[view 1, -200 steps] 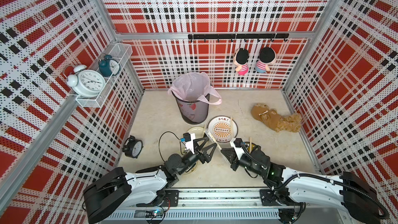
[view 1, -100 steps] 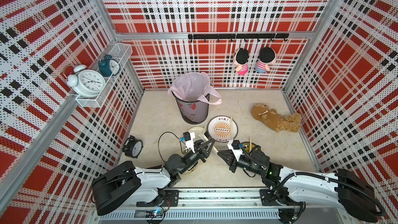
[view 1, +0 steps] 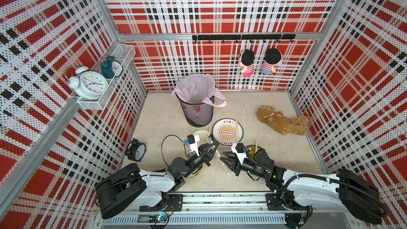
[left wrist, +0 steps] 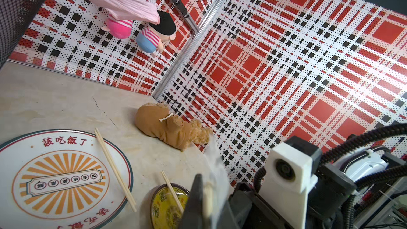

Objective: Remove the packaging of disposable chopsticks
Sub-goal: Pick up the disposable chopsticks from the center of the board.

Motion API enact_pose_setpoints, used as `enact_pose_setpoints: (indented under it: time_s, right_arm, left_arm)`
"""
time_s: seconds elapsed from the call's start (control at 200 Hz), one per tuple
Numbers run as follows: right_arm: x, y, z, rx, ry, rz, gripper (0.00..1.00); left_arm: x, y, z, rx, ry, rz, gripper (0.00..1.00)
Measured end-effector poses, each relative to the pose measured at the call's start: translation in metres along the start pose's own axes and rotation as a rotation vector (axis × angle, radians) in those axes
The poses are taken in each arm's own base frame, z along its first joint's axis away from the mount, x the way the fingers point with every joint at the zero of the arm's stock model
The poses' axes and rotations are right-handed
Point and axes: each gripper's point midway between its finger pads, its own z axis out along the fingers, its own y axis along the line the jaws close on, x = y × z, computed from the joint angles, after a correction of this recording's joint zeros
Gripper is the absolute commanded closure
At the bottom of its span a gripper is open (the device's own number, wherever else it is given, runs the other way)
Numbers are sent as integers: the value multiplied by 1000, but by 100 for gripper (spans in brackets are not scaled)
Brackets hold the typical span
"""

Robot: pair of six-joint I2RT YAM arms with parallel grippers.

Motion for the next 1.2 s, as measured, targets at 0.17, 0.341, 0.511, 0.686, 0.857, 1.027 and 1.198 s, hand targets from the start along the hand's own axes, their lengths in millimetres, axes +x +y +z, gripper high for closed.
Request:
enact_pose_setpoints:
  time_s: [0.17, 0.341, 0.511, 0.686, 0.857, 1.027, 1.198]
  right_arm:
    - [2, -7, -12, -36, -9, -24, 10]
    - [13, -7, -21, -82, 4, -69, 21]
    - [24, 0, -20, -142, 31, -111, 39]
    - [42, -1, -12, -170, 83, -103, 60]
    - [40, 1, -9, -194, 58, -104, 69]
    - [27, 6, -9, -218, 6, -114, 86]
    - [27, 8, -10, -234, 1, -123, 100]
  left_arm:
    - [-5, -6, 7, 65, 29, 63, 100]
    - [-12, -19, 16, 146, 53, 157, 100]
    - [-11, -34, 17, 216, 79, 247, 100]
    - [-17, -51, 14, 275, 69, 328, 100]
    - [-18, -62, 12, 302, 64, 375, 100]
    - [-9, -63, 12, 305, 94, 387, 100]
    - [-6, -64, 13, 298, 94, 403, 100]
